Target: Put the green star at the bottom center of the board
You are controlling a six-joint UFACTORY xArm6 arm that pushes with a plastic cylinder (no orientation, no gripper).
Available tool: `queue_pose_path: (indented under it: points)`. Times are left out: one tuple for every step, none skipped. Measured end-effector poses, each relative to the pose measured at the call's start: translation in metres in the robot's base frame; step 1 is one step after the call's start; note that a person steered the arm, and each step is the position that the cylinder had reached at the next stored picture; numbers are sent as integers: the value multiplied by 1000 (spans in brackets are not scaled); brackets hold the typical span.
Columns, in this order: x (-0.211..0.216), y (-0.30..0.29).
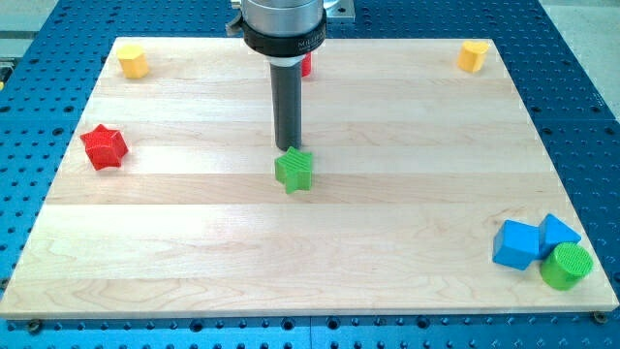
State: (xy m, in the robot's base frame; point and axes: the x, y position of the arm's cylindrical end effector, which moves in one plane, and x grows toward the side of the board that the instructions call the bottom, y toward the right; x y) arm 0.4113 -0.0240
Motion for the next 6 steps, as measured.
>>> queue_pose_path:
  points:
    - [41,-4]
    - [83,-11]
    - [83,-11]
    - [106,-6]
    - [151,-8]
    - [158,-11]
